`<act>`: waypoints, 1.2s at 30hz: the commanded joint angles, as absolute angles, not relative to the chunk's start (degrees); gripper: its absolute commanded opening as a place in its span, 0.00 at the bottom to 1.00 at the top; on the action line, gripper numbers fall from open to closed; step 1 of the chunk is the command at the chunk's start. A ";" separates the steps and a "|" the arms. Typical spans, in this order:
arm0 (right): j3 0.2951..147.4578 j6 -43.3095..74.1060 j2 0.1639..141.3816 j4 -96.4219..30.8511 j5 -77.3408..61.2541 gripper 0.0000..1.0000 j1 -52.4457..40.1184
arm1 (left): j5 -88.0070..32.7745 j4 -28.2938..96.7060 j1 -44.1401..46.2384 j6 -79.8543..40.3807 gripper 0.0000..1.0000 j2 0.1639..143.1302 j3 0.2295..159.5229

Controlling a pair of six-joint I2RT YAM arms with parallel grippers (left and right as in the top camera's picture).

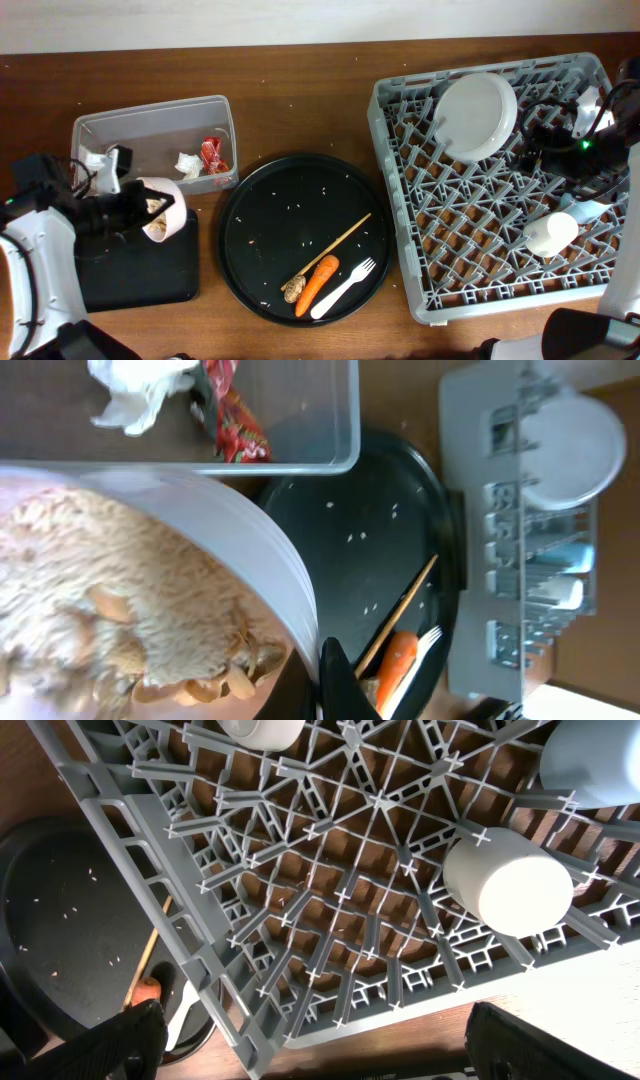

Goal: Sort waste into correct bins and load items into the dishwasher rack
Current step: 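Tip the bowl with the left gripper to pour rice onto the rectangular tray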

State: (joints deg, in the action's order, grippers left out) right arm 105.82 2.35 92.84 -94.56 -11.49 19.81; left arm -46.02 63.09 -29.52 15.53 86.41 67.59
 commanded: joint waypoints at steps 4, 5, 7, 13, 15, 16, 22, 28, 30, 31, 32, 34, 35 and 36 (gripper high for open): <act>105.41 1.78 92.29 -94.76 -11.81 0.98 19.46 | -56.34 60.16 -35.00 19.20 0.00 85.93 61.21; 105.41 1.78 92.29 -94.76 -11.81 0.98 19.46 | -56.55 59.70 -35.75 19.20 0.00 86.19 60.36; 105.41 1.78 92.29 -94.76 -11.81 0.98 19.46 | -58.87 58.02 -37.45 19.22 0.00 86.74 58.22; 105.41 1.76 92.29 -94.76 -11.79 0.98 19.46 | -68.86 57.45 -40.86 24.43 0.00 87.22 55.40; 105.41 1.76 92.29 -94.76 -11.79 0.98 19.46 | -72.73 57.47 -42.06 26.17 0.00 87.22 54.06; 105.41 1.76 92.29 -94.76 -11.79 0.98 19.46 | -73.84 57.43 -42.72 26.57 0.00 87.33 53.43; 105.41 1.76 92.29 -94.76 -11.77 0.98 19.46 | -75.37 57.47 -44.42 27.18 0.00 88.29 52.42; 105.41 1.76 92.29 -94.78 -11.79 0.98 19.46 | -76.36 57.54 -44.42 28.71 0.00 88.40 52.40; 105.41 1.76 92.29 -94.78 -11.79 0.98 19.46 | -76.34 57.71 -44.42 29.50 0.00 88.40 52.27; 105.41 1.76 92.29 -94.78 -11.79 0.98 19.46 | -76.34 57.71 -44.42 29.78 0.00 88.40 52.16; 105.41 1.76 92.29 -94.78 -11.79 0.98 19.46 | -76.36 57.71 -44.42 30.15 0.00 88.40 52.03; 105.41 1.76 92.29 -94.78 -11.79 0.98 19.46 | -76.34 57.69 -44.42 31.40 0.00 88.40 51.59; 105.41 1.76 92.29 -94.78 -11.77 0.98 19.46 | -76.34 57.67 -44.42 31.42 0.00 88.40 51.42; 105.41 1.76 92.29 -94.78 -11.79 0.98 19.46 | -76.34 57.69 -44.42 31.48 0.00 88.40 51.40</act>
State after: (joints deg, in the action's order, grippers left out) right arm 105.82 2.28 92.84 -94.56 -11.49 19.81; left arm -73.97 57.63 -44.14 28.82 87.79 52.18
